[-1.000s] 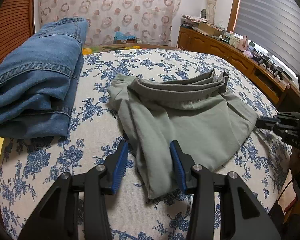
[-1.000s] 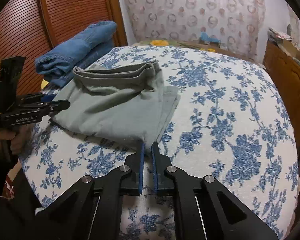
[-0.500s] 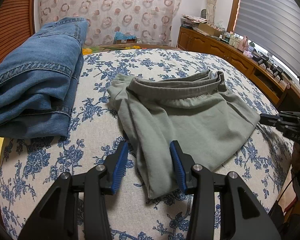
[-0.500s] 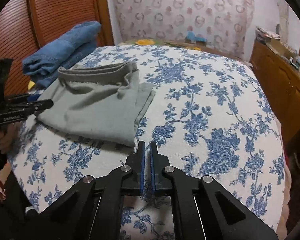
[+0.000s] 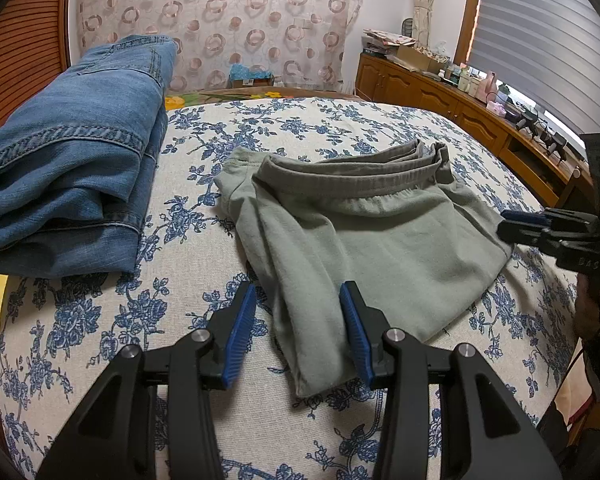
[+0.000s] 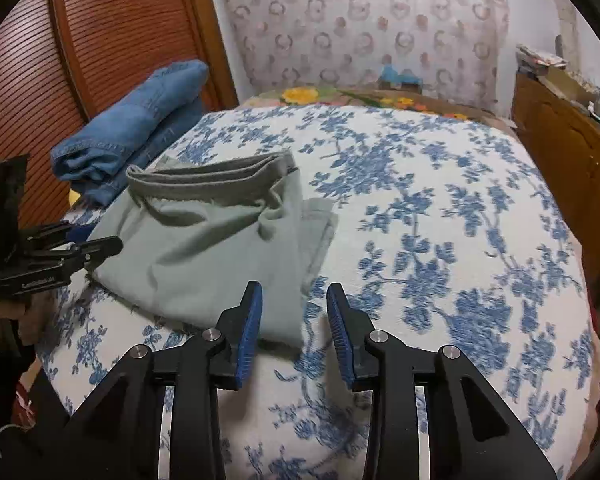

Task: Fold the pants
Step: 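Move both open grippers to the folded edge of the shirt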

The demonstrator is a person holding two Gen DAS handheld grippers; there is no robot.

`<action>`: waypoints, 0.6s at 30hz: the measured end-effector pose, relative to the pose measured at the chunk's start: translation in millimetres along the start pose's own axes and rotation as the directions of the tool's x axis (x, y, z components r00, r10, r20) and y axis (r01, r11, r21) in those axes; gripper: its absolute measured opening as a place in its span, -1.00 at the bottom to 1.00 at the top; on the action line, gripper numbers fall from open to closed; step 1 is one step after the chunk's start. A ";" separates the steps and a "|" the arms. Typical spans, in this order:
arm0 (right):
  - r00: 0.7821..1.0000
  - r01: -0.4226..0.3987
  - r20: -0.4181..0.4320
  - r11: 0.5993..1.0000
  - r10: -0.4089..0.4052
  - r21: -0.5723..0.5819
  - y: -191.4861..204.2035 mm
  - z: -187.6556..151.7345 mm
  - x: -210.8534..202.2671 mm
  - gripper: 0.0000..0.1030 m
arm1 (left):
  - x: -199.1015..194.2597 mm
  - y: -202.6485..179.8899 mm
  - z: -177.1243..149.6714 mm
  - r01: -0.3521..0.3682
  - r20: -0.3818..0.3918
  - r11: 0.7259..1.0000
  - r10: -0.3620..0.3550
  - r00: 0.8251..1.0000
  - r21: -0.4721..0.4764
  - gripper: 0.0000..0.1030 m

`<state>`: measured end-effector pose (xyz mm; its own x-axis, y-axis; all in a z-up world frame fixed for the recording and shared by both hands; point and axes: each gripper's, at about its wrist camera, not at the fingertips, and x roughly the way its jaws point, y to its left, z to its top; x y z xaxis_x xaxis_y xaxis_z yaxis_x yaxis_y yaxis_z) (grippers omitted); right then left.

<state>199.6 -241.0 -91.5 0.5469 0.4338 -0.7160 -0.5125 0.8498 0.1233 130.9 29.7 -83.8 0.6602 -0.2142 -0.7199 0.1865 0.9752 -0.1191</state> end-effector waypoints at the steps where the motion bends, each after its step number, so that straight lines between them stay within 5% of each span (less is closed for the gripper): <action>1: 1.000 0.001 -0.004 1.000 -0.001 -0.003 0.7 -0.2 2.1 -0.35 | -1.0 -0.5 -0.3 -0.002 0.000 1.000 0.002 1.000 -0.001 -0.15; 18: 1.000 0.018 -0.020 0.999 -0.019 -0.032 7.3 -6.0 10.9 -0.29 | -19.4 -10.1 -19.4 -0.004 0.004 1.000 0.004 1.000 0.015 -0.29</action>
<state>197.9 -231.9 -102.6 0.5429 0.4115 -0.7321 -0.5232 0.8476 0.0885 102.1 25.2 -81.9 0.6636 -0.2106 -0.7178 0.1945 0.9751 -0.1062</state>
